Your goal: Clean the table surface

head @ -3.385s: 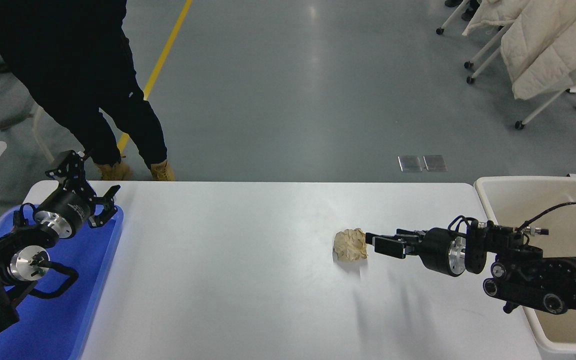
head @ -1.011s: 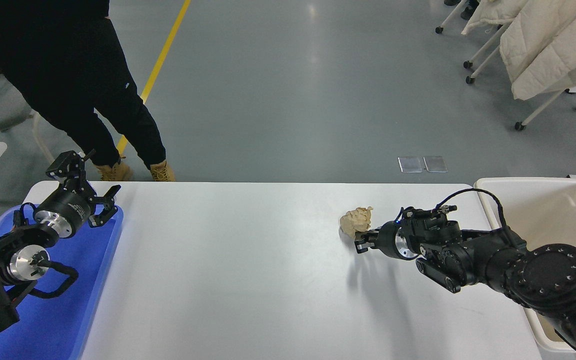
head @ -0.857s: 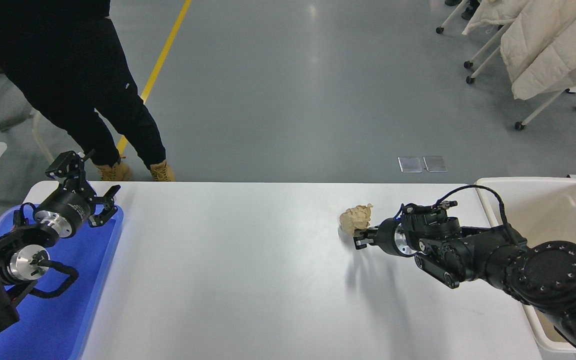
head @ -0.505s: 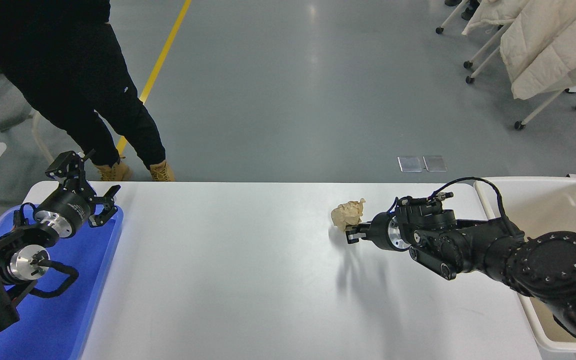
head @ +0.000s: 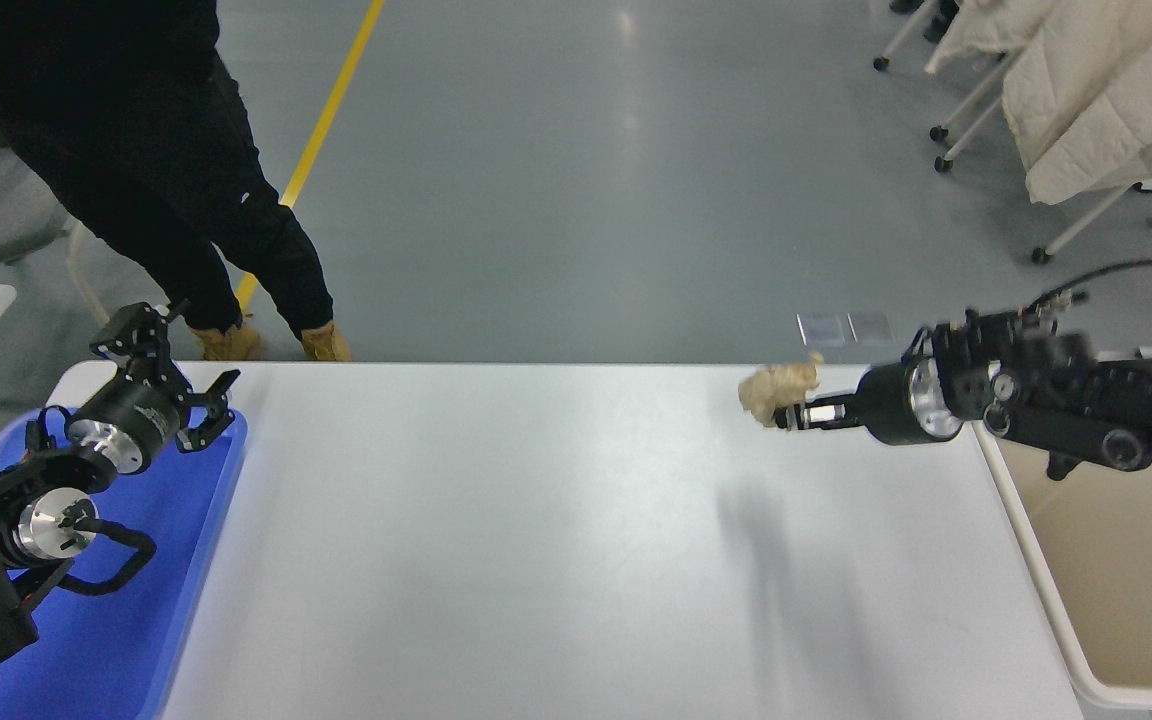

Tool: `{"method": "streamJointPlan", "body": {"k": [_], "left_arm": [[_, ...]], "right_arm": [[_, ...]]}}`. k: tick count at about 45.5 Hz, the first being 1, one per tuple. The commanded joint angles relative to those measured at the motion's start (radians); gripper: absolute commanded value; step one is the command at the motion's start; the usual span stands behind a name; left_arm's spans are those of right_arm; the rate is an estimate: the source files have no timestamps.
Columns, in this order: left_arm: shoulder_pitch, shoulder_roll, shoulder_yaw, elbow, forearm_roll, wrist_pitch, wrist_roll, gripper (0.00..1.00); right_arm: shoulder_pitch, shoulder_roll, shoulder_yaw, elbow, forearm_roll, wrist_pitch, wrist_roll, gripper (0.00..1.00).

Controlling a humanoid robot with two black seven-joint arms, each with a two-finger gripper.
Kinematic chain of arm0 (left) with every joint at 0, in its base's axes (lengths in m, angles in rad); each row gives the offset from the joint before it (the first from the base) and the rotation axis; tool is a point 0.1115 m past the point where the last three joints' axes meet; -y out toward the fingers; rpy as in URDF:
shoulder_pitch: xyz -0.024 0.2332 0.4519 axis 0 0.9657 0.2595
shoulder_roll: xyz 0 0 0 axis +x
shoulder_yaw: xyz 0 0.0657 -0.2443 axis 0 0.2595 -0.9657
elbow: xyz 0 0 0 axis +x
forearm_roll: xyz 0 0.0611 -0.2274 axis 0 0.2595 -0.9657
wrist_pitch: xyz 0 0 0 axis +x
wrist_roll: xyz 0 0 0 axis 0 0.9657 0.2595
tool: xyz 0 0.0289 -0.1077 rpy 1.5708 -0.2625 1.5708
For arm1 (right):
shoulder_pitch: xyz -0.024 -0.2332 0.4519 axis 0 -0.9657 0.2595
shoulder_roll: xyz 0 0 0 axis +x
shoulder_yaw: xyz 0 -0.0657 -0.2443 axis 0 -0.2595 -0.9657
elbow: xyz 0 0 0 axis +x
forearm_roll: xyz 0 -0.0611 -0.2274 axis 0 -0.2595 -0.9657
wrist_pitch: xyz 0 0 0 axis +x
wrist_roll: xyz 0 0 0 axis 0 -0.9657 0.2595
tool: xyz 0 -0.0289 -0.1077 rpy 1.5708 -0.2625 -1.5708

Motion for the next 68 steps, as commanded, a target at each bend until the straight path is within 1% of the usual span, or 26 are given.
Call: {"method": "streamJointPlan", "body": {"k": [1, 8, 23, 28, 41, 46, 55, 61, 68], "left_arm": [[0.0, 0.0, 0.001, 0.0, 0.0, 0.0, 0.0, 1.0], [0.0, 0.0, 0.001, 0.0, 0.0, 0.0, 0.0, 1.0], [0.0, 0.0, -0.001, 0.0, 0.0, 0.0, 0.0, 1.0], [0.0, 0.0, 0.001, 0.0, 0.0, 0.0, 0.0, 1.0], [0.0, 0.0, 0.001, 0.0, 0.0, 0.0, 0.0, 1.0], [0.0, 0.0, -0.001, 0.0, 0.0, 0.0, 0.0, 1.0], [0.0, 0.0, 0.001, 0.0, 0.0, 0.0, 0.0, 1.0], [0.0, 0.0, 0.001, 0.0, 0.0, 0.0, 0.0, 1.0], [0.0, 0.0, 0.001, 0.001, 0.001, 0.0, 0.0, 1.0]], "right_arm": [[0.203, -0.249, 0.001, 0.121, -0.003, 0.226, 0.0, 0.0], [0.333, -0.324, 0.001, 0.121, -0.003, 0.383, 0.0, 0.0], [0.485, -0.401, 0.003, 0.119, -0.015, 0.559, -0.001, 0.0], [0.505, -0.408, 0.001, 0.116, -0.032, 0.572, -0.003, 0.0], [0.496, -0.419, -0.006, 0.096, -0.07, 0.572, -0.004, 0.0], [0.47, -0.416, -0.017, 0.008, -0.078, 0.567, -0.007, 0.0], [0.306, -0.393, 0.0, -0.281, -0.072, 0.534, -0.009, 0.0], [0.162, -0.349, 0.003, -0.424, -0.056, 0.428, -0.007, 0.0], [-0.037, -0.307, 0.043, -0.497, -0.01, 0.248, -0.009, 0.0]]}}
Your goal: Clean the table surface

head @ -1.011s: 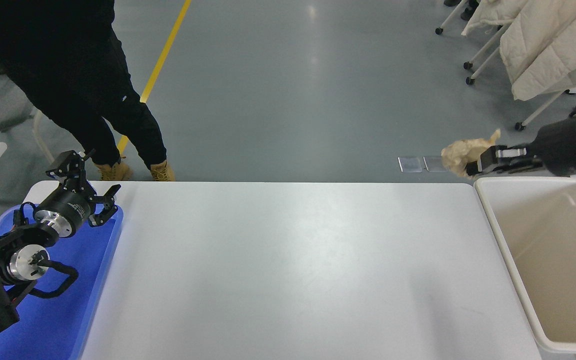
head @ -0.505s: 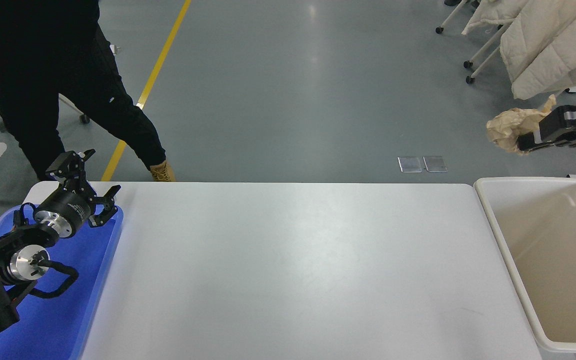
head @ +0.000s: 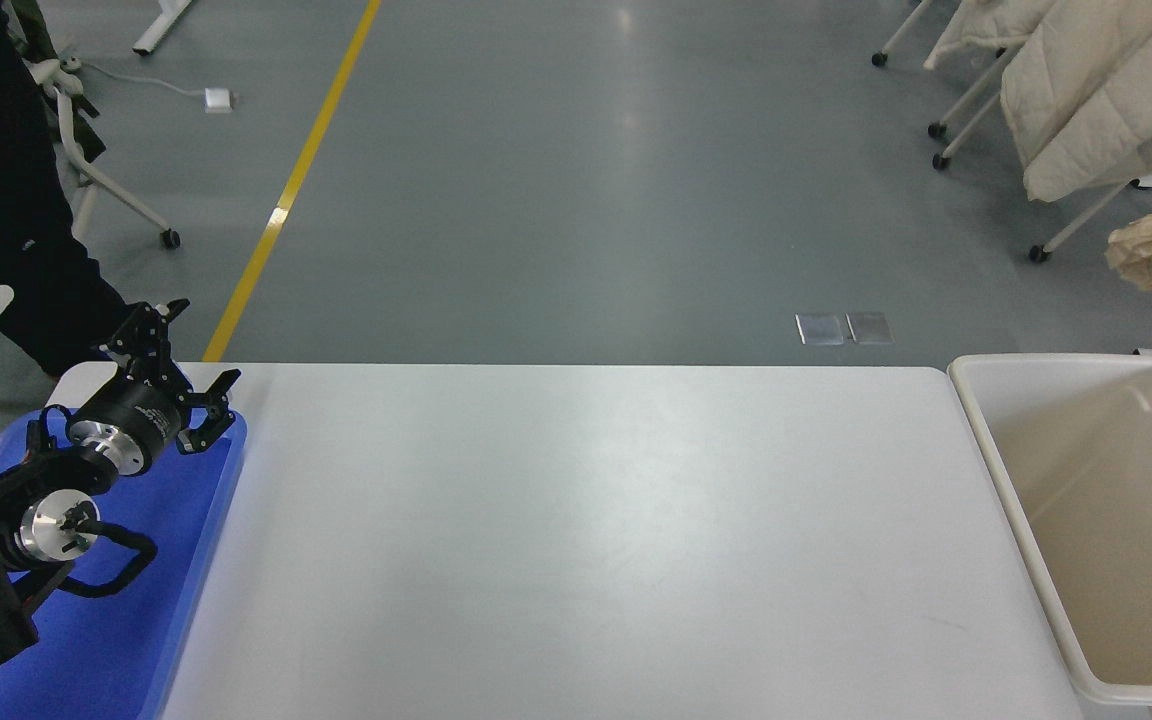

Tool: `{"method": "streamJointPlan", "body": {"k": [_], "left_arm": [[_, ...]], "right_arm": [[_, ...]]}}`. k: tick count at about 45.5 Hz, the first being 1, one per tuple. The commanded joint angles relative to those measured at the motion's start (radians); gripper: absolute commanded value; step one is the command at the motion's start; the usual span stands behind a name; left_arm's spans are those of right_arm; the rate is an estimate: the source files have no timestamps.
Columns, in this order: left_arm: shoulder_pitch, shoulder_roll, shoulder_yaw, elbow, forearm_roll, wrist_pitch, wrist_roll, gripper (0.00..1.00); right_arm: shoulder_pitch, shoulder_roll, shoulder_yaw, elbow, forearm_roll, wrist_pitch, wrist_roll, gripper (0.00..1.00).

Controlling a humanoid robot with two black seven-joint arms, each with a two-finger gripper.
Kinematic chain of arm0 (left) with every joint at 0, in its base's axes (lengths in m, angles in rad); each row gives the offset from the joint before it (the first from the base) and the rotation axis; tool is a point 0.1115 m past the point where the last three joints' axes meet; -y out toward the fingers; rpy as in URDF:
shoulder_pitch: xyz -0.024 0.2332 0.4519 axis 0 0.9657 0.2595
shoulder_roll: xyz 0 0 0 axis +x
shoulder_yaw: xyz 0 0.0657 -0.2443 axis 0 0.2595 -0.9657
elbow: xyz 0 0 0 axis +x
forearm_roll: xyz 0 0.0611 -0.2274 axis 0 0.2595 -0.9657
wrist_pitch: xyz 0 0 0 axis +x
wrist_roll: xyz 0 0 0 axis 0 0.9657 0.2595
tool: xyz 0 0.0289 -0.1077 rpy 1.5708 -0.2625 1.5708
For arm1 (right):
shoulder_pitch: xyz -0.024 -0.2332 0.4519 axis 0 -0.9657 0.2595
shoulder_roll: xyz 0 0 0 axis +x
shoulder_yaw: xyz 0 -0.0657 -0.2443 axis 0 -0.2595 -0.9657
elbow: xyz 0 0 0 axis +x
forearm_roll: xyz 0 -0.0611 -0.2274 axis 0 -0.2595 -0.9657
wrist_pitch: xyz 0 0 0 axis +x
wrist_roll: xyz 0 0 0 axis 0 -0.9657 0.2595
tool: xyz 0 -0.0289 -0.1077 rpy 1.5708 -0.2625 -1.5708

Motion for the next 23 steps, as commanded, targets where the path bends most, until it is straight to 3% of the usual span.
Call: {"method": "streamJointPlan", "body": {"k": [1, 7, 13, 23], "left_arm": [[0.0, 0.0, 0.001, 0.0, 0.0, 0.0, 0.0, 1.0], [0.0, 0.0, 0.001, 0.0, 0.0, 0.0, 0.0, 1.0], [0.0, 0.0, -0.001, 0.0, 0.0, 0.0, 0.0, 1.0], [0.0, 0.0, 0.001, 0.0, 0.0, 0.0, 0.0, 1.0]], "right_arm": [[-0.286, 0.062, 0.045, -0.191, 0.059, -0.22, -0.001, 0.0], [-0.464, 0.143, 0.071, -0.297, 0.145, -0.362, -0.001, 0.0], [-0.666, 0.299, 0.072, -0.522, 0.26, -0.483, -0.001, 0.0], [-0.921, 0.622, 0.072, -0.95, 0.467, -0.518, -0.001, 0.0]]}}
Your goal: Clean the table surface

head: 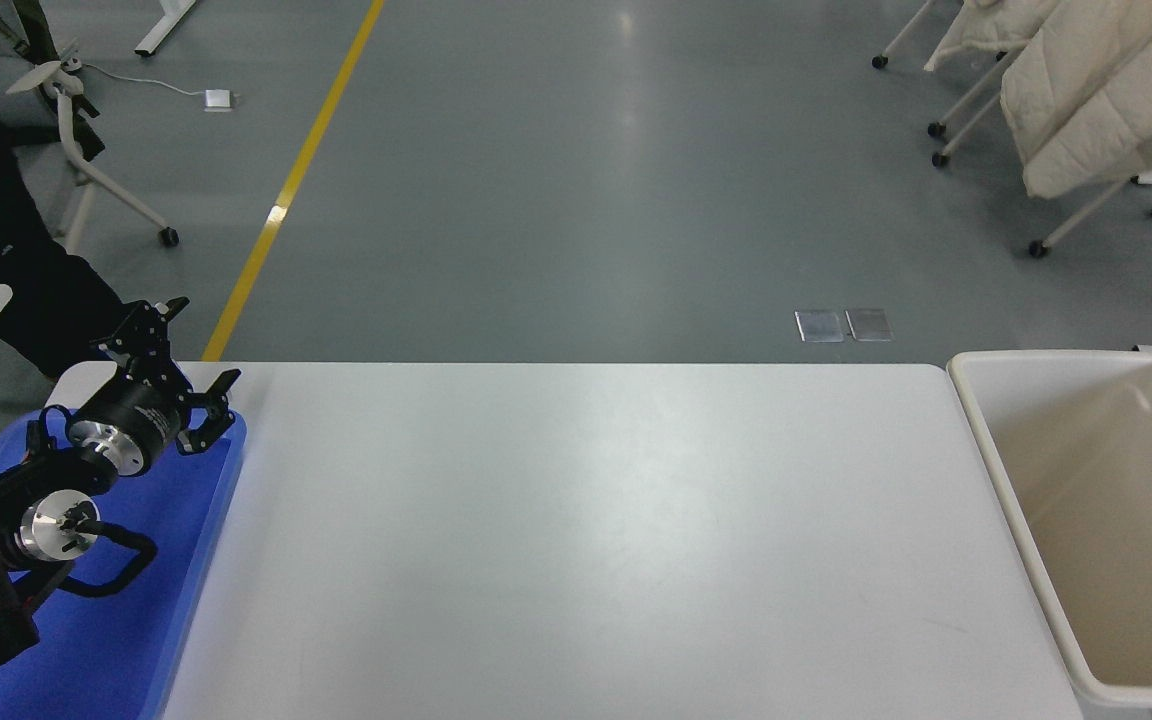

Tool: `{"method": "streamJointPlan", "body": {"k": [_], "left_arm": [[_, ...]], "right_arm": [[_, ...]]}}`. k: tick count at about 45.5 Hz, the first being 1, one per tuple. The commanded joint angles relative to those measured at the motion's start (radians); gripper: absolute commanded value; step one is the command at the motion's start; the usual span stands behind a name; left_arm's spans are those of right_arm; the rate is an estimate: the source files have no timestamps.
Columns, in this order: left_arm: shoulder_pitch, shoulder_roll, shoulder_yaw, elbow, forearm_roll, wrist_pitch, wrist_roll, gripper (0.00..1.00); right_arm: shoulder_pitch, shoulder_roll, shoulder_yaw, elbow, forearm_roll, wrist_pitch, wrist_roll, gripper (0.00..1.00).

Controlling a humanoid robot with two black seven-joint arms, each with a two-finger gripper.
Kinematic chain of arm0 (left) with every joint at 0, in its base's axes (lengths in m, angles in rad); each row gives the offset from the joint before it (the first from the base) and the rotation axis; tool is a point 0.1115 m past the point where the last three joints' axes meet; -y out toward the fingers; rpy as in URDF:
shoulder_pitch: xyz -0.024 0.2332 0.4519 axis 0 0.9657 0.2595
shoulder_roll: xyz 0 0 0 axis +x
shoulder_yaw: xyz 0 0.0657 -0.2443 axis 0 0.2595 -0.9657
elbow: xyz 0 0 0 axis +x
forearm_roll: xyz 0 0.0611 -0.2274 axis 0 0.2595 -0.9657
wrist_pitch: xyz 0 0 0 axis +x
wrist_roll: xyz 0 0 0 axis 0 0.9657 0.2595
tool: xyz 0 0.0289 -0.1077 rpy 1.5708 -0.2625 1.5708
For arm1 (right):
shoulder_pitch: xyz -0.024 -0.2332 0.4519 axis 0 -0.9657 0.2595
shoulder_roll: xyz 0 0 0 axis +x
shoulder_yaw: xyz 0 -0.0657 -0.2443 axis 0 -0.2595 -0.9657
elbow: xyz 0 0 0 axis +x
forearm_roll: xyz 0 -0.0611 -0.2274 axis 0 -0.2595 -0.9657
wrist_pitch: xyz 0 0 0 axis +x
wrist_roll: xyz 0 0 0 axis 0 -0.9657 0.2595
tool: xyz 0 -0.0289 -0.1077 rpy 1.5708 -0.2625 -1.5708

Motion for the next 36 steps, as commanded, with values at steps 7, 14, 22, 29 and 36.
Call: {"method": "streamJointPlan", "body": {"k": [7, 14, 22, 29, 36], "left_arm": [[0.0, 0.0, -0.001, 0.0, 0.0, 0.0, 0.0, 1.0], [0.001, 0.0, -0.001, 0.0, 0.0, 0.0, 0.0, 1.0], [0.0, 0.0, 0.0, 0.0, 0.0, 0.0, 0.0, 1.0], [0.0, 0.0, 0.0, 0.0, 0.0, 0.0, 0.0, 1.0], [0.0, 0.0, 0.0, 0.001, 0.0, 0.0, 0.0, 1.0]], "right_arm": [[-0.361, 0.379, 0.008, -0.461, 0.227, -0.165, -0.005, 0.0], [-0.426, 0.435, 0.008, -0.46, 0.227, -0.242, -0.049, 0.0], [-0.453, 0.465, 0.008, -0.457, 0.243, -0.268, -0.101, 0.0], [-0.461, 0.477, 0.008, -0.457, 0.302, -0.273, -0.135, 0.01], [-0.459, 0.474, 0.011, -0.457, 0.325, -0.263, -0.152, 1.0]]}}
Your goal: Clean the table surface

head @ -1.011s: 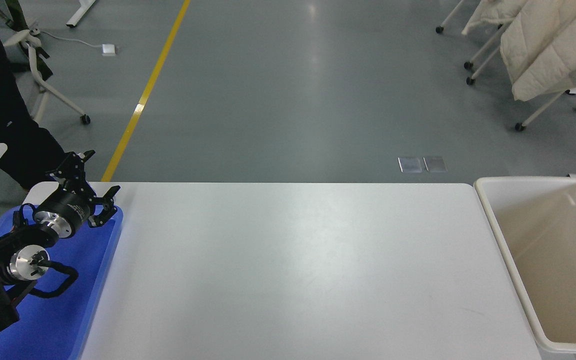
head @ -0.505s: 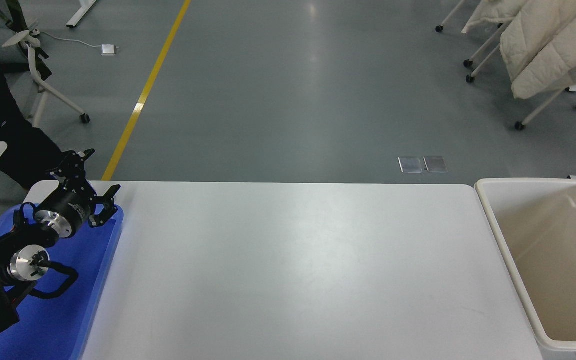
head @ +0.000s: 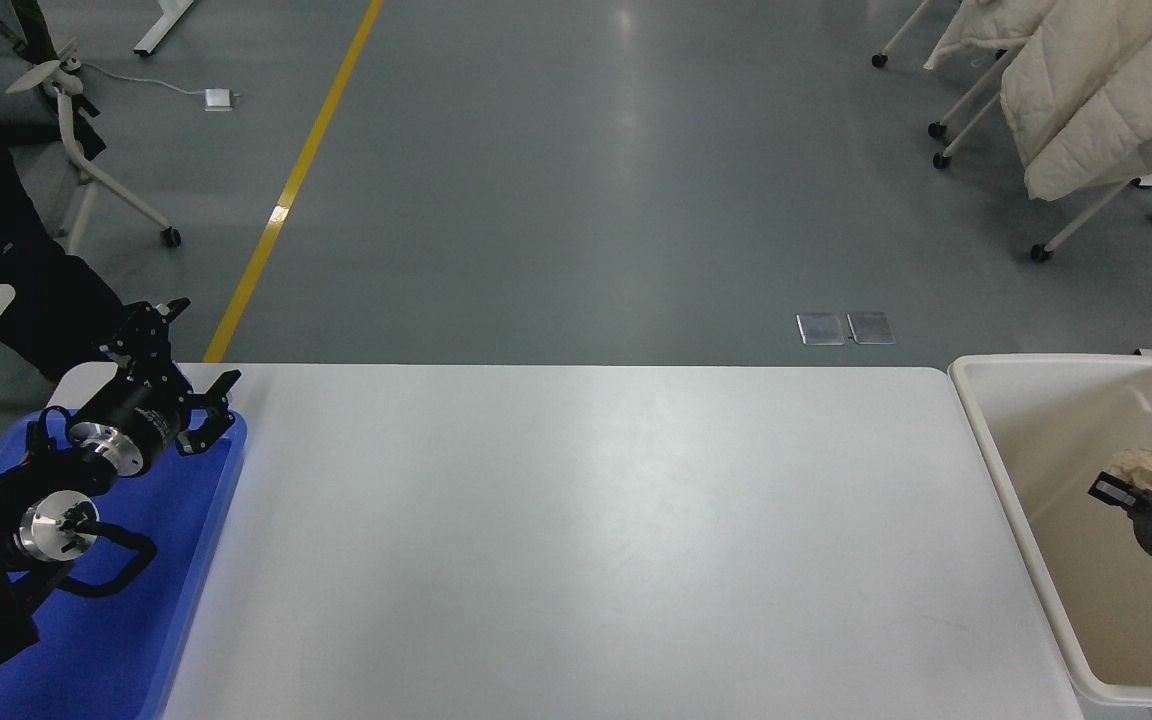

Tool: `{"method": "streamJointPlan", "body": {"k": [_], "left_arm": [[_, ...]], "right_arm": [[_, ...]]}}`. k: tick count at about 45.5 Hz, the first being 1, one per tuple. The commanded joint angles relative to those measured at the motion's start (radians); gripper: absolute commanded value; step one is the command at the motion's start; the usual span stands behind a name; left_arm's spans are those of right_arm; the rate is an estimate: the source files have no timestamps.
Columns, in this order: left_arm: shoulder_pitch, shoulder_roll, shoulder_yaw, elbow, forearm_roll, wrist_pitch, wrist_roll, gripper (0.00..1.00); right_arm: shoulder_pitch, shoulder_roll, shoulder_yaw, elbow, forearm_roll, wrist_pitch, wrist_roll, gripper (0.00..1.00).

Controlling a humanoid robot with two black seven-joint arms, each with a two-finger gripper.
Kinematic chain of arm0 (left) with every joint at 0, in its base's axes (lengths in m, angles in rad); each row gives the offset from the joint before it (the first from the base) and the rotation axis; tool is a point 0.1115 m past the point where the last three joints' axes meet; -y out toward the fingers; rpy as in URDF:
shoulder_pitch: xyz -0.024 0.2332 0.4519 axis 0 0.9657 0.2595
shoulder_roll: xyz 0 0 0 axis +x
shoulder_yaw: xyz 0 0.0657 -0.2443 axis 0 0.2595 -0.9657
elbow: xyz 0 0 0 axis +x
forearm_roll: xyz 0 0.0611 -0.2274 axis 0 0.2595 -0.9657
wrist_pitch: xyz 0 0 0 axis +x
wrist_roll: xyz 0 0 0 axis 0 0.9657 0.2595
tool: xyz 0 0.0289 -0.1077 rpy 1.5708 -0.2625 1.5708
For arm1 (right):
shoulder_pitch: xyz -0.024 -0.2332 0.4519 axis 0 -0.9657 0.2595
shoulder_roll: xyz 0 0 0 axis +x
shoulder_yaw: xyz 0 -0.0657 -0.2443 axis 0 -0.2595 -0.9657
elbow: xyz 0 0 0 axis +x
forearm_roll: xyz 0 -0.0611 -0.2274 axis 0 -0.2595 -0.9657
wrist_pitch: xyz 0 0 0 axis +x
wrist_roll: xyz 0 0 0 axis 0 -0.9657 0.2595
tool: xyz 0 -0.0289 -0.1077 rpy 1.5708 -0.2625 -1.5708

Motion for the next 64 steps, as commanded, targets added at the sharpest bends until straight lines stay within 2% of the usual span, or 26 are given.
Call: {"method": "streamJointPlan", "body": {"k": [1, 18, 29, 43, 50, 64], "left_arm": [[0.0, 0.0, 0.001, 0.0, 0.001, 0.0, 0.0, 1.0], [0.0, 0.0, 0.001, 0.0, 0.0, 0.0, 0.0, 1.0], [0.0, 0.0, 0.001, 0.0, 0.0, 0.0, 0.0, 1.0], [0.0, 0.0, 0.001, 0.001, 0.001, 0.0, 0.0, 1.0], [0.0, 0.0, 0.001, 0.0, 0.0, 0.0, 0.0, 1.0], [0.0, 0.0, 0.001, 0.0, 0.0, 0.0, 0.0, 1.0]], "right_arm": [[-0.02, 0.019, 0.005, -0.01, 0.047, -0.012, -0.036, 1.0], [-0.002, 0.004, 0.068, -0.016, 0.049, -0.018, -0.036, 1.0], [0.067, 0.002, 0.181, -0.018, 0.193, -0.017, -0.036, 1.0], [0.119, -0.028, 0.198, -0.011, 0.205, -0.009, -0.035, 1.0], [0.156, -0.102, 0.2, -0.005, 0.207, -0.006, -0.03, 1.0], [0.277, -0.151, 0.292, 0.002, 0.289, 0.107, -0.026, 1.0]]}}
